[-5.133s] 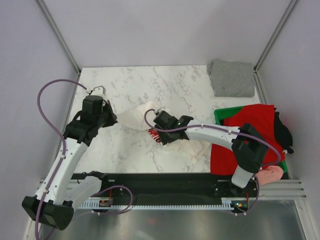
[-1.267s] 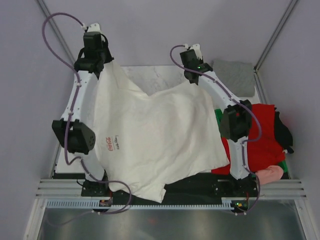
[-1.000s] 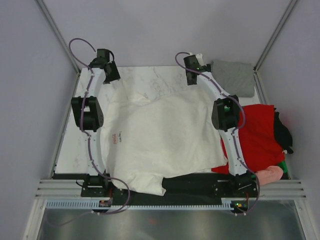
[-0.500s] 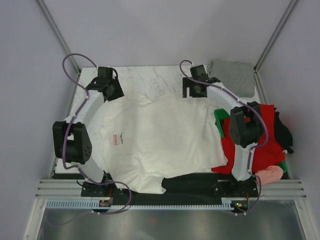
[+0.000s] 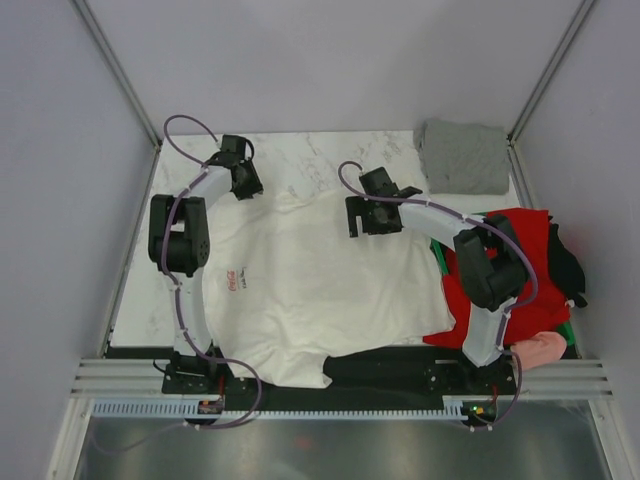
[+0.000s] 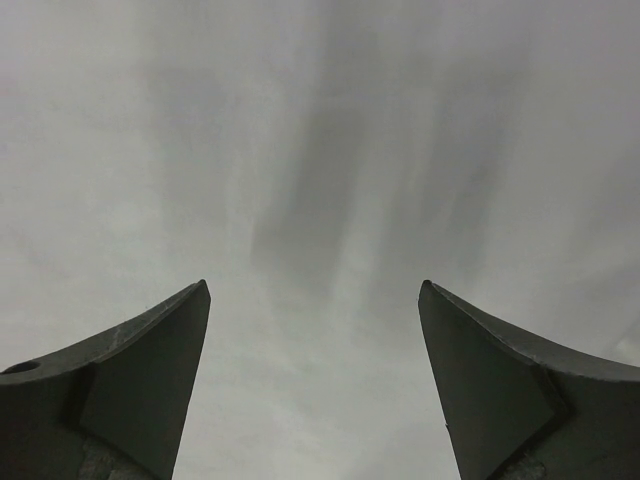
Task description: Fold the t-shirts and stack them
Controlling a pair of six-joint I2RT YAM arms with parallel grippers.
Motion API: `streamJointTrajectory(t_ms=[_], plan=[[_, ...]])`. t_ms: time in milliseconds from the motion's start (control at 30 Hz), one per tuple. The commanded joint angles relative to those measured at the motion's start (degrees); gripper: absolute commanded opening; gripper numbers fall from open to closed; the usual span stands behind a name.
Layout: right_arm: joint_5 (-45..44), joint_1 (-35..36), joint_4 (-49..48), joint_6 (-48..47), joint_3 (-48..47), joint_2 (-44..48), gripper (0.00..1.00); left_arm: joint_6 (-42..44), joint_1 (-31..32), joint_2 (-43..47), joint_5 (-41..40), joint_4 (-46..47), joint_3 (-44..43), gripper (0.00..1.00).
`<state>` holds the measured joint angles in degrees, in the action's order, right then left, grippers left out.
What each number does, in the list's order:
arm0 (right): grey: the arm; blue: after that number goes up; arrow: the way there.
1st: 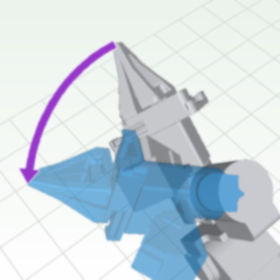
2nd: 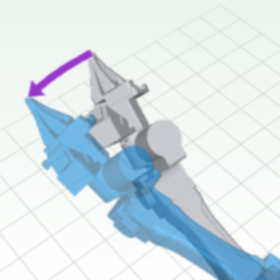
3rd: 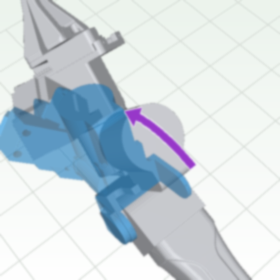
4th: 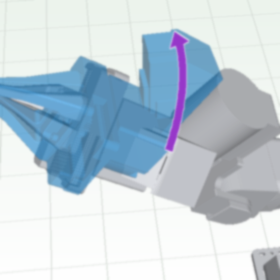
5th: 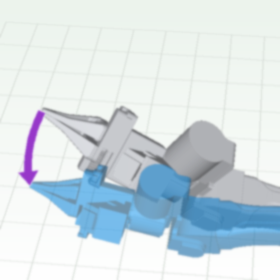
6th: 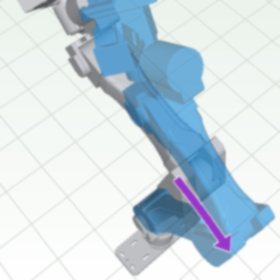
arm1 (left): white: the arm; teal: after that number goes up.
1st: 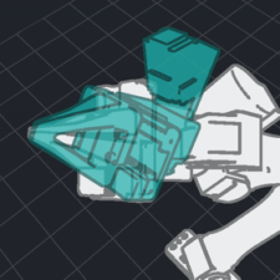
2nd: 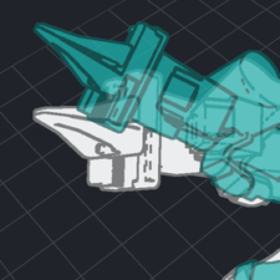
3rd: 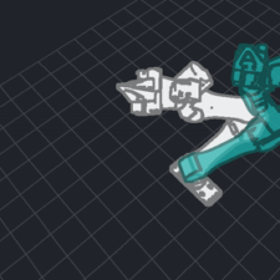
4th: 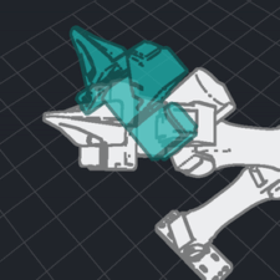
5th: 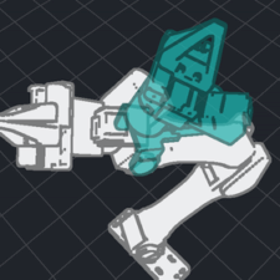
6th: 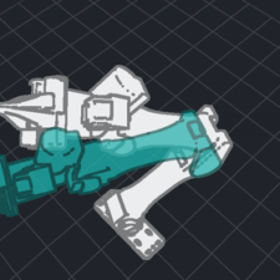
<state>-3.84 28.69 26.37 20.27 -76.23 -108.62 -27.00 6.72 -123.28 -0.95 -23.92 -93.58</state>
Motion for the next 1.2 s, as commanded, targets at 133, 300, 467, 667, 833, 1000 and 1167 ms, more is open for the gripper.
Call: streamJointTrajectory(t_ms=[133, 300, 467, 667, 833, 1000, 1167], plan=[[-0.20, -0.21, -3.43, 0.47, 1.78, 3.50, 0.93, -2.70, -0.13, -2.84, 0.69, 3.27, -4.24, 0.38], [-1.26, -0.21, -3.34, -0.06, 2.48, 3.41, 0.92, -3.49, -0.04, -3.80, 0.69, 3.62, -4.42, 0.32], [-1.44, -0.21, -3.43, -0.15, 3.28, 3.68, 0.93, -3.67, -0.04, -3.98, 0.69, 3.62, -3.72, 0.26], [-1.70, -0.30, -3.69, -0.41, 4.24, 3.67, 0.92, -3.58, 0.05, -3.37, 2.45, 3.88, -4.24, 0.02], [-1.79, -0.30, -3.96, -0.50, 4.86, 4.64, 0.91, -3.32, 0.22, -1.35, 2.27, 4.15, -4.33, 0.02], [-1.18, -0.30, -4.05, -0.23, 5.21, 5.17, 0.91, -3.05, 0.31, 0.67, 2.27, 3.45, -6.52, 0.02], [-1.09, -0.21, -3.78, -0.32, 5.74, 6.40, 0.92, -4.19, 0.31, 3.22, 1.21, 2.12, -3.99, 0.16]])
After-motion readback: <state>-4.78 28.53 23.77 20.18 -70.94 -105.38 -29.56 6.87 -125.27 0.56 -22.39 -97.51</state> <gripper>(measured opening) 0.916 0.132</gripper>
